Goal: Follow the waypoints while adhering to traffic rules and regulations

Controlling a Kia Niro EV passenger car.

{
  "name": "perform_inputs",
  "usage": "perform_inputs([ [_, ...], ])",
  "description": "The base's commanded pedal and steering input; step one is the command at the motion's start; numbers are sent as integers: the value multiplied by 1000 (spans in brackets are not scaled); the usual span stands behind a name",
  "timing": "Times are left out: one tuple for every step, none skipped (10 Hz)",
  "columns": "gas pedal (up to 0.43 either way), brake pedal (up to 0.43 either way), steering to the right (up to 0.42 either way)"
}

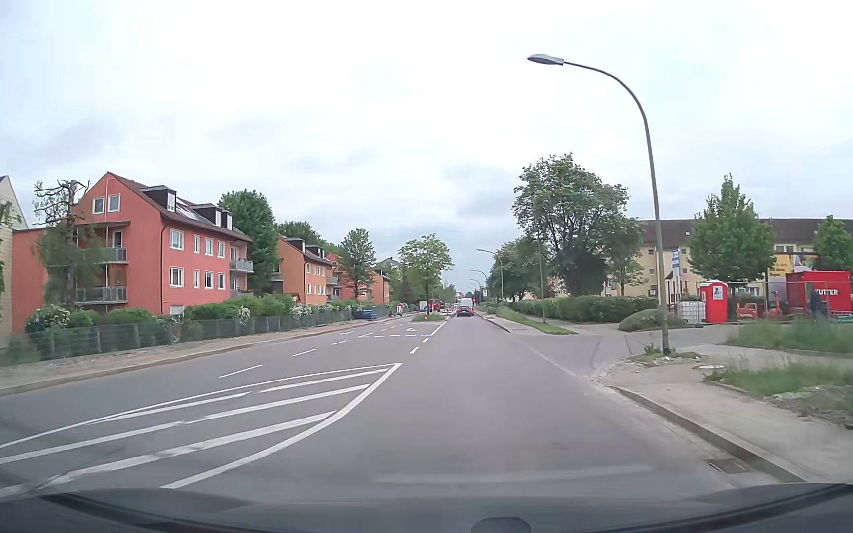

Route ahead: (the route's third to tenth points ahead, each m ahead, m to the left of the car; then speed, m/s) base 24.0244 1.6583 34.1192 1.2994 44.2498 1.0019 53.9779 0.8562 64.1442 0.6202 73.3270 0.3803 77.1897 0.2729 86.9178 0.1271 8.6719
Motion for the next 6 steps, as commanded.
perform_inputs([
  [169,0,1],
  [169,0,1],
  [169,0,1],
  [169,0,1],
  [157,0,0],
  [157,0,0],
])
